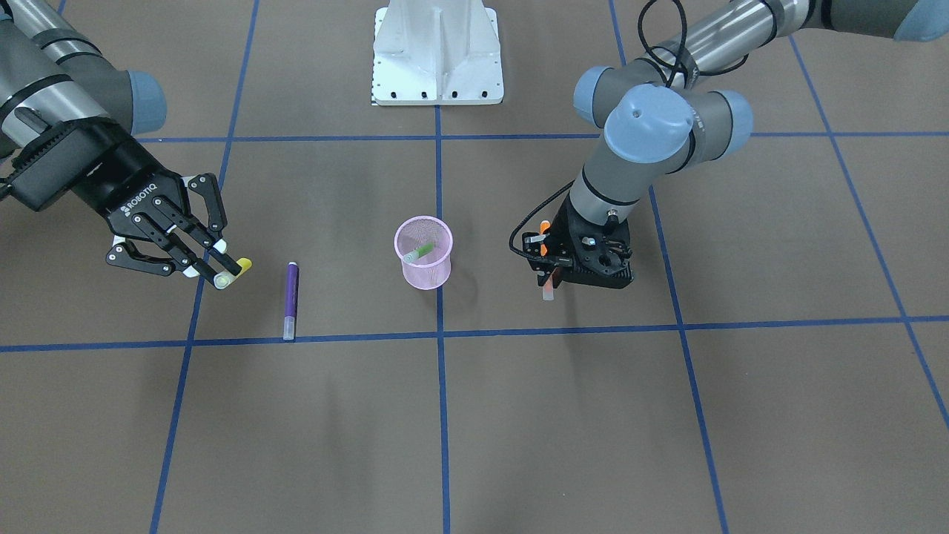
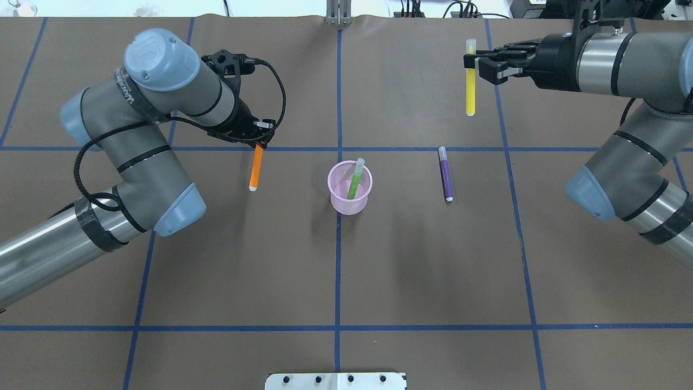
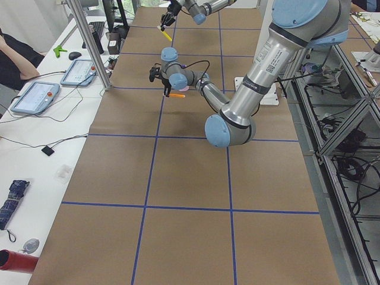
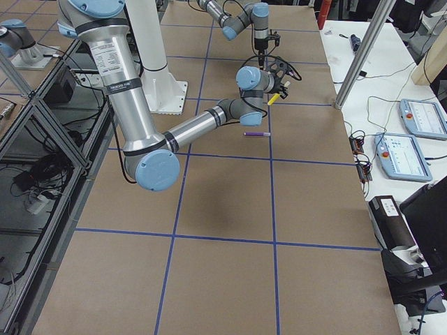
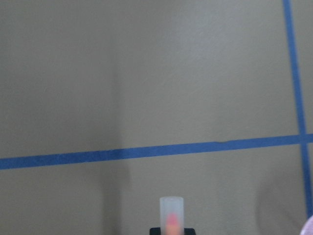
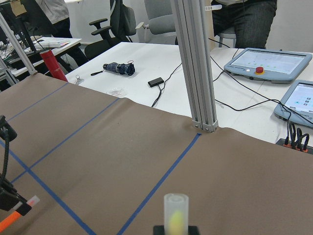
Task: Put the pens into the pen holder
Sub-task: 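Lift the orange marker with the left gripper while the right moves yellow over the cup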
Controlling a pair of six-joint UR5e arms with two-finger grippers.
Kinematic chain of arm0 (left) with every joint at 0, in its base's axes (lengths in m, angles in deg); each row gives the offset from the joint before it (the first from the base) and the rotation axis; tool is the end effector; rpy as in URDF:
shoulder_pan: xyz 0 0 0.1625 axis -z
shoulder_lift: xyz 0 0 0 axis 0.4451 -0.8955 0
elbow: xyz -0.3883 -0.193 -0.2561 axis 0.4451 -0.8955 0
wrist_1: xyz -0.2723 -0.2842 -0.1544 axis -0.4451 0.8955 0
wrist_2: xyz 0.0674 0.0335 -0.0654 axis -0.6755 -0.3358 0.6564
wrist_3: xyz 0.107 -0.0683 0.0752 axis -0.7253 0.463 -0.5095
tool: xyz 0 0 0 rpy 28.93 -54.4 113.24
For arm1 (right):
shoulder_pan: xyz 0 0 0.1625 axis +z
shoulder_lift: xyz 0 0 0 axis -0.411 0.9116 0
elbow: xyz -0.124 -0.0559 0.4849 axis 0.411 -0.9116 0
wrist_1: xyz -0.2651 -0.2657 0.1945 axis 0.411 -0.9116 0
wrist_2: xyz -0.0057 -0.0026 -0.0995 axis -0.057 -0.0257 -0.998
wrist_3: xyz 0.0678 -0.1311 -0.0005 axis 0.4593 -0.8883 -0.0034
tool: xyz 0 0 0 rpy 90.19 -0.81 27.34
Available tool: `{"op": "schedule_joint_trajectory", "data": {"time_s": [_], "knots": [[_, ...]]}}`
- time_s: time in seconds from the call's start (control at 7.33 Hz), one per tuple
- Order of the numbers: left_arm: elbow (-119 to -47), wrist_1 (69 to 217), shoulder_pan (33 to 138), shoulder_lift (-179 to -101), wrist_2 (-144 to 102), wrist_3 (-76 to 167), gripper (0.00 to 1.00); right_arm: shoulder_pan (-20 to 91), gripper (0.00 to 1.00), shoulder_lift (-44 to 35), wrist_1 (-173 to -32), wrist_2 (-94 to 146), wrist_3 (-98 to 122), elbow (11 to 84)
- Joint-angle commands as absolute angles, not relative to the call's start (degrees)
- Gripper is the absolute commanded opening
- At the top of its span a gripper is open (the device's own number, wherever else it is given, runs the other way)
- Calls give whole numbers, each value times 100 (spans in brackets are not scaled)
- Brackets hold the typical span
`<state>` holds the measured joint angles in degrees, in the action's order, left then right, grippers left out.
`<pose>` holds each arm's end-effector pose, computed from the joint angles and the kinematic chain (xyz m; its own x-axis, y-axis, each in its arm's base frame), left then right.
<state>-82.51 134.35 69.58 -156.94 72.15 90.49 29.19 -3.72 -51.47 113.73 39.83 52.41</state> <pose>0.5250 -0.5906 0.3233 0.5507 0.1091 -0.8275 0.1117 0.9729 0.2026 -0.3280 -0.5790 0.3523 0.3805 -0.6128 0.6925 -0.3859 0.5754 0.7212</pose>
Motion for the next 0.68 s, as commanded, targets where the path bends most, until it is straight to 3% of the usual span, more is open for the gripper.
{"op": "schedule_joint_trajectory", "data": {"time_s": [0.0,0.55], "knots": [[-8609,13445,7142,-15695,6888,8838,0,2725,0,-656,-5196,11321,4122,5249],[-8628,13524,7345,-15695,6878,8661,0,891,0,-1377,-5407,8726,4563,5249]]}}
